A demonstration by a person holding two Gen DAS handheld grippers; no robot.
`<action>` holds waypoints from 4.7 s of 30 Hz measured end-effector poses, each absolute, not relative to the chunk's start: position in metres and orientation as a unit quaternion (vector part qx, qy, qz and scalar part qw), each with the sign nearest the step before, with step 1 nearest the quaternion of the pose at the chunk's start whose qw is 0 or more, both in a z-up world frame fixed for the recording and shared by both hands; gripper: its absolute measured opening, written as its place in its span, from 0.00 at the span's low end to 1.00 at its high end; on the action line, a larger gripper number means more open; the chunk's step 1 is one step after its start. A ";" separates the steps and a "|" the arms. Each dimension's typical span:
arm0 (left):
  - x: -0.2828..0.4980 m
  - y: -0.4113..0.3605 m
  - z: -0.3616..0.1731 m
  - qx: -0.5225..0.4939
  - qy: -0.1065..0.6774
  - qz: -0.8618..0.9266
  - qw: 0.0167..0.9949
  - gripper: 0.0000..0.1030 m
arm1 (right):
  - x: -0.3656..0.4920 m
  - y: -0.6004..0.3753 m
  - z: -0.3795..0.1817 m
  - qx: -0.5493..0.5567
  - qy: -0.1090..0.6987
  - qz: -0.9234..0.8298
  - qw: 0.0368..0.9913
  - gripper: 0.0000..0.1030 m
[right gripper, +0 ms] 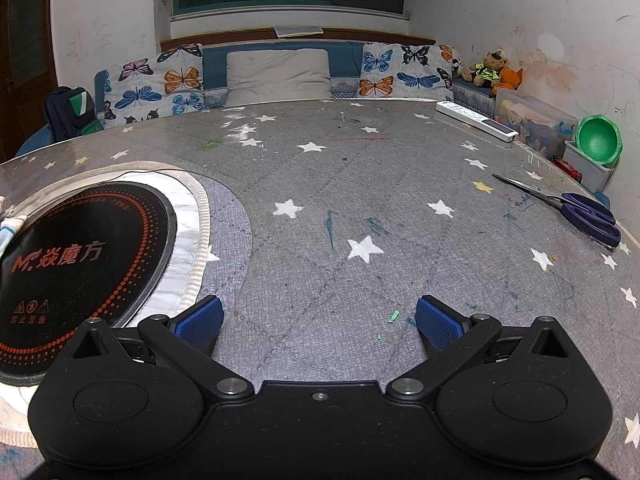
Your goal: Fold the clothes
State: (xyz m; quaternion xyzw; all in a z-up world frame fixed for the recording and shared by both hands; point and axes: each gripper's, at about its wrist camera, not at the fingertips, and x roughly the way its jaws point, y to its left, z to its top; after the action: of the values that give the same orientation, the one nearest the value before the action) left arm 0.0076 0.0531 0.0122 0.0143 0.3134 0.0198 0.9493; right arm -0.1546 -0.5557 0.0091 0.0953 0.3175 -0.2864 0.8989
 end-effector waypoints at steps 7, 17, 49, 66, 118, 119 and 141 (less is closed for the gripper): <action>0.007 0.053 0.012 0.014 0.313 0.020 0.949 1.00 | -0.155 -0.556 0.009 0.095 0.317 -0.286 0.899 1.00; 0.008 0.053 0.012 0.017 0.313 0.021 0.949 1.00 | -0.155 -0.556 0.009 0.095 0.317 -0.286 0.899 1.00; 0.008 0.051 0.013 0.013 0.314 0.019 0.949 1.00 | -0.154 -0.555 0.009 0.095 0.318 -0.287 0.899 1.00; 0.008 0.047 0.012 0.030 0.310 0.025 0.950 1.00 | -0.154 -0.556 0.009 0.094 0.318 -0.287 0.899 1.00; 0.004 0.051 0.012 0.021 0.313 0.021 0.949 1.00 | -0.153 -0.558 0.009 0.097 0.317 -0.292 0.897 1.00; 0.004 0.051 0.012 0.021 0.313 0.021 0.949 1.00 | -0.153 -0.558 0.009 0.097 0.317 -0.292 0.897 1.00; 0.007 0.049 0.011 0.014 0.316 0.019 0.949 1.00 | -0.153 -0.558 0.009 0.097 0.317 -0.292 0.897 1.00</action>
State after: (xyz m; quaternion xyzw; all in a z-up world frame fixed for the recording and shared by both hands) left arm 0.0068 0.0493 0.0113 0.0143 0.3159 0.0186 0.9485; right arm -0.1525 -0.5577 0.0087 0.0967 0.3170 -0.2923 0.8971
